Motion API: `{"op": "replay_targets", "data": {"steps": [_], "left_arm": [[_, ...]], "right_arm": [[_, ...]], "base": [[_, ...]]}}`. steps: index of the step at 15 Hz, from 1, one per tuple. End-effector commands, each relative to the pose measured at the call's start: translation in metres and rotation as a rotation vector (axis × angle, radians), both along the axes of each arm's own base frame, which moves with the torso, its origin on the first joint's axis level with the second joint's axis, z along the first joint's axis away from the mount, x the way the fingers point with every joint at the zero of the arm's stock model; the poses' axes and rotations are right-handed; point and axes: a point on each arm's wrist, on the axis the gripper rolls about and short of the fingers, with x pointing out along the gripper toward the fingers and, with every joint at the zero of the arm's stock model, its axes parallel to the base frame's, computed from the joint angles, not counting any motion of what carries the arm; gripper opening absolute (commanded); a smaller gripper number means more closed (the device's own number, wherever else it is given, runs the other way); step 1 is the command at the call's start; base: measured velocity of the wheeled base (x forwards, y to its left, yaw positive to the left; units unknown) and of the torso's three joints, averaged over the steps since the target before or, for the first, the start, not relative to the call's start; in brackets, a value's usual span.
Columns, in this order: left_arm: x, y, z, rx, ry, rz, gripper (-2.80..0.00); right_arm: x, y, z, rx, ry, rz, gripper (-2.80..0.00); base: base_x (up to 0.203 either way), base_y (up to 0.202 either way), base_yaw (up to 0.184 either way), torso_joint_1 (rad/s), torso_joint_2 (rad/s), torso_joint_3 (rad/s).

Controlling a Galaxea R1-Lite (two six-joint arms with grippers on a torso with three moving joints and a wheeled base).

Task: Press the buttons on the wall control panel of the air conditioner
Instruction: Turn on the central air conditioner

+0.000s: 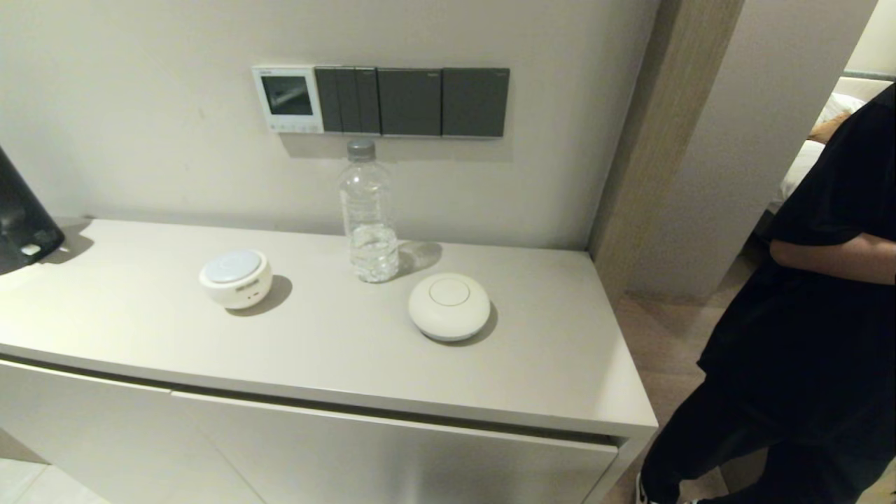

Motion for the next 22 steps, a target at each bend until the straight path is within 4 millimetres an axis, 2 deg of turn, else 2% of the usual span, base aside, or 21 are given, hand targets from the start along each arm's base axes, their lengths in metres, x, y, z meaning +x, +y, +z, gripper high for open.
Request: {"op": "replay_targets", "data": {"steps": [1, 10, 12, 15, 17, 20, 22], "left_arm": [[0.000, 0.000, 0.000, 0.000, 0.001, 0.001, -2.80], [0.000, 0.000, 0.000, 0.008, 0.003, 0.004, -2.80], [-0.002, 0.000, 0.006, 0.009, -0.020, 0.005, -2.80], [-0.013, 0.000, 0.039, 0.003, -0.098, 0.009, -2.80], [-0.011, 0.000, 0.062, 0.003, -0.082, 0.006, -2.80], [0.001, 0.000, 0.105, 0.003, -0.058, -0.010, -2.80], [0.020, 0.000, 0.134, 0.002, -0.037, -0.022, -2.80]], "right_arm": [[0.000, 0.000, -0.001, 0.000, 0.004, 0.000, -2.80], [0.000, 0.000, -0.001, 0.000, 0.004, 0.000, -2.80], [0.000, 0.000, -0.001, 0.000, 0.004, 0.000, -2.80], [0.000, 0.000, -0.001, 0.000, 0.004, 0.000, -2.80], [0.000, 0.000, -0.001, 0.000, 0.004, 0.000, -2.80], [0.000, 0.000, -0.001, 0.000, 0.004, 0.000, -2.80], [0.000, 0.000, -0.001, 0.000, 0.004, 0.000, -2.80]], "base": [[0.000, 0.000, 0.000, 0.000, 0.00, 0.000], [0.000, 0.000, 0.000, 0.000, 0.00, 0.000], [0.000, 0.000, 0.000, 0.000, 0.00, 0.000], [0.000, 0.000, 0.000, 0.000, 0.00, 0.000], [0.000, 0.000, 0.000, 0.000, 0.00, 0.000], [0.000, 0.000, 0.000, 0.000, 0.00, 0.000], [0.000, 0.000, 0.000, 0.000, 0.00, 0.000]]}}
